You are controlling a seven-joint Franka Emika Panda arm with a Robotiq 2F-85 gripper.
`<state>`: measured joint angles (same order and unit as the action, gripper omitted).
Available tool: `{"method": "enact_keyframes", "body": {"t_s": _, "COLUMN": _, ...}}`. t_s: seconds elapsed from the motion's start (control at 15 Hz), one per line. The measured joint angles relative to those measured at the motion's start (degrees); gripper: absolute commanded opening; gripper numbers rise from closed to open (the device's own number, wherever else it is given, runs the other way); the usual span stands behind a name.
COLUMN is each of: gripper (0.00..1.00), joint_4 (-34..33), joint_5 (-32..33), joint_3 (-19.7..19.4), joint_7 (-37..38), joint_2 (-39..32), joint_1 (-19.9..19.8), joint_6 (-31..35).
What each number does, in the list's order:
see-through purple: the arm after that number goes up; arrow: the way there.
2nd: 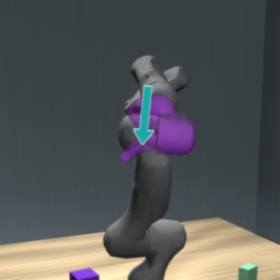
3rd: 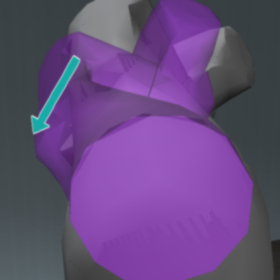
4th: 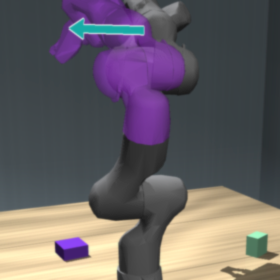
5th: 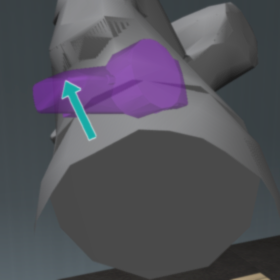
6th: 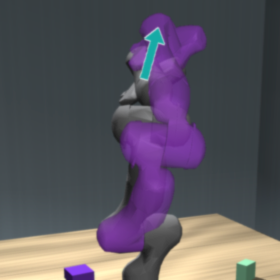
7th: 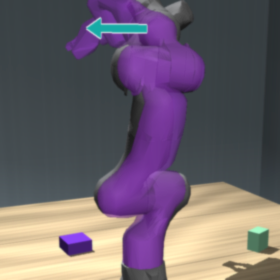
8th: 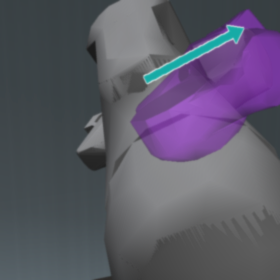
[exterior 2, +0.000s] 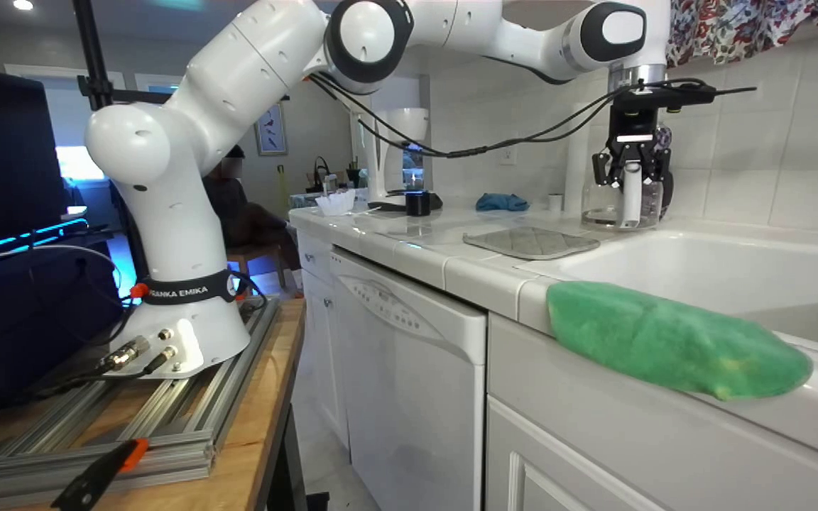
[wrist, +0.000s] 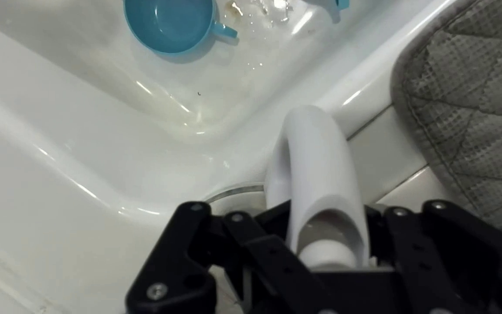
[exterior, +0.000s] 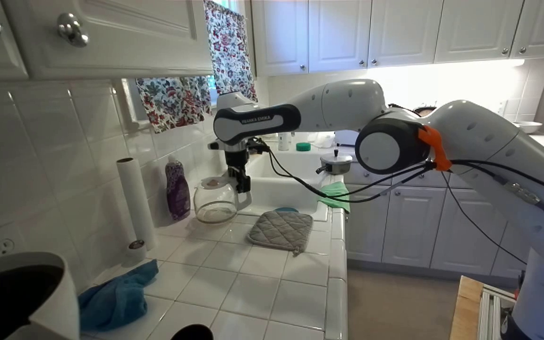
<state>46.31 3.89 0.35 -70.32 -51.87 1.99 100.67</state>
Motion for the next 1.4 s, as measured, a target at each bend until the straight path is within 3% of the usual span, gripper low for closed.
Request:
{"method": "enact_keyframes", "body": {"t_s": 0.4, "gripper": 0.00, "joint_4": -0.37, "joint_5": 0.23, "joint_3": -0.04, "joint_7": -0.29, "joint_2": -0.10, "joint_1": 2.57, "joint_6": 0.01}}
{"method": "enact_keyframes", "body": {"t_s": 0.47, "gripper": 0.25, "joint_4": -0.39, "joint_5": 0.28, "joint_3": -0.08, "joint_7": -0.30, "joint_2": -0.11, "joint_1": 2.75, "joint_6": 0.01}}
{"method": "enact_keyframes", "body": {"t_s": 0.53, "gripper": 0.26, "joint_4": -0.40, "joint_5": 0.28, "joint_3": -0.09, "joint_7": -0.32, "joint_2": -0.11, "joint_1": 2.80, "joint_6": 0.01}}
{"method": "enact_keyframes", "body": {"t_s": 1.2, "gripper": 0.95, "joint_4": -2.09, "joint_5": 0.28, "joint_3": -0.34, "joint_7": -0.39, "joint_2": -0.06, "joint_1": 2.65, "joint_6": -0.59}}
{"method": "enact_keyframes", "body": {"t_s": 1.4, "gripper": 1.00, "joint_4": -2.56, "joint_5": 0.28, "joint_3": -0.45, "joint_7": -0.39, "joint_2": 0.01, "joint_1": 2.66, "joint_6": -1.37}}
